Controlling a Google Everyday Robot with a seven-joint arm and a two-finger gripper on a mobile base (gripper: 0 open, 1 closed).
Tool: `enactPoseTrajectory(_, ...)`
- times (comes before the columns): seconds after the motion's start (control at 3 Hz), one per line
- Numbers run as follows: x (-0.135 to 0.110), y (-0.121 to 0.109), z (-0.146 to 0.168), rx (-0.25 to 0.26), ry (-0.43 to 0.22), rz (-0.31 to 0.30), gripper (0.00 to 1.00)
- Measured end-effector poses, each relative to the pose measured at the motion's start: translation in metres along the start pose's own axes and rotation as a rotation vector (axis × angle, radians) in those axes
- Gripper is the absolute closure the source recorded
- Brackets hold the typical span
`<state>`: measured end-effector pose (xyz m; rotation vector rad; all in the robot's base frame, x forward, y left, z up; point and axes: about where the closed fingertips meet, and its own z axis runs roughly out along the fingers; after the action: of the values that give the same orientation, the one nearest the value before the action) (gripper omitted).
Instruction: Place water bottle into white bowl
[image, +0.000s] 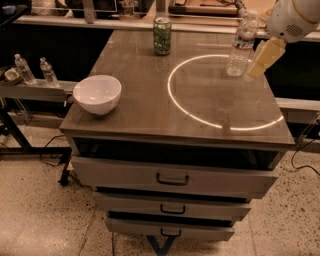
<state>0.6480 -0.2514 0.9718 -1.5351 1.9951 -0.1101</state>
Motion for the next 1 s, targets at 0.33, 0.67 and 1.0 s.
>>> enactPoseTrajectory(0.33, -0.003, 0.0, -0.008, 0.008, -0.004, -0.004, 0.0)
enactPoseTrajectory(0.67, 0.007, -0.005, -0.004, 0.021, 0.007, 0.024, 0.0)
enactPoseTrajectory(1.0, 0.048, -0.024, 0.002, 0.089, 0.037, 0.124, 0.0)
